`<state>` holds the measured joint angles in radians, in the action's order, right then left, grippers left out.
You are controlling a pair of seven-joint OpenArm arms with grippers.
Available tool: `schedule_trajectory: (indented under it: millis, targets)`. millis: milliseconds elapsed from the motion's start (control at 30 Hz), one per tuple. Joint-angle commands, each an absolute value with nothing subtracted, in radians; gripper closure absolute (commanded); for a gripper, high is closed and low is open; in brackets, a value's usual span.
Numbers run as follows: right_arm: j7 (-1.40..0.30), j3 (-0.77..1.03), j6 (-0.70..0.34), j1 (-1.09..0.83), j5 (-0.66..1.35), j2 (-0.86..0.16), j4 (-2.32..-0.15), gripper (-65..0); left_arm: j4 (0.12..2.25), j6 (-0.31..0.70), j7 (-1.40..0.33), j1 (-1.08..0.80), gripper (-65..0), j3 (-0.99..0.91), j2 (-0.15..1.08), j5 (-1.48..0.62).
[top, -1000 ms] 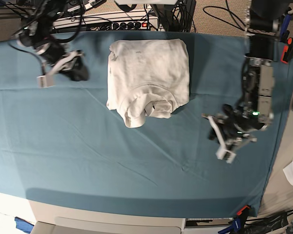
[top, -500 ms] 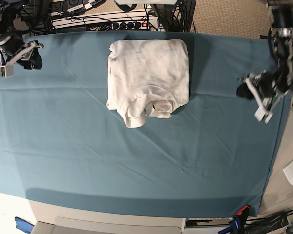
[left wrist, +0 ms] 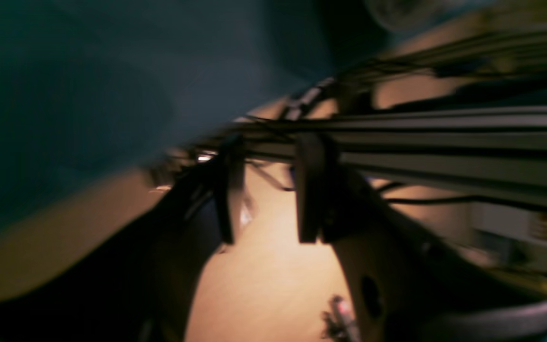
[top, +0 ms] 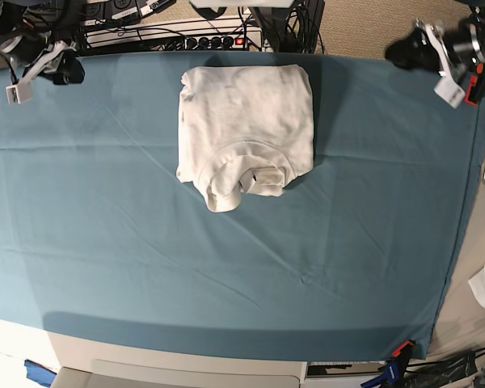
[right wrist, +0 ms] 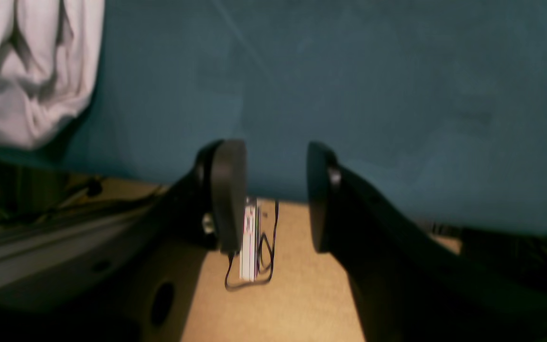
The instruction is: Fold the T-shirt properly
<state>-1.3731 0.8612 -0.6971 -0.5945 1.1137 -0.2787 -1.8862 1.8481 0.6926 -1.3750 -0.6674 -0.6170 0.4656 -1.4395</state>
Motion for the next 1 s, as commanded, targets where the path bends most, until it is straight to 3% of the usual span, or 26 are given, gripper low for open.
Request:
schedule_trajectory:
  millis: [0,300,500,967]
  targets:
    - [-1.359,0.867,-0.698,-0.609,1.137,-0.296,-1.904,-21.9,1.861,0.698,-1.379,-0.693,-19.4,-0.624,0.463,-1.484]
    - [-1.358,0.865,-0.698,-0.699,1.138,-0.279,-1.904,-21.9,1.861,0.698,-1.396,-0.817,-19.4,-0.624,0.343,-1.484]
    - [-1.367,0.846,-0.698,-0.761,1.156,-0.247,-1.903,-21.9,1.861,0.698,-1.396,-0.898,-19.4,-0.588,0.324,-1.484]
    - [-1.344,0.501,-0.698,-0.881,1.012,-0.241,-1.884,-21.9,1.861,0.698,-1.396,-0.91,-19.4,-0.199,0.324,-1.484]
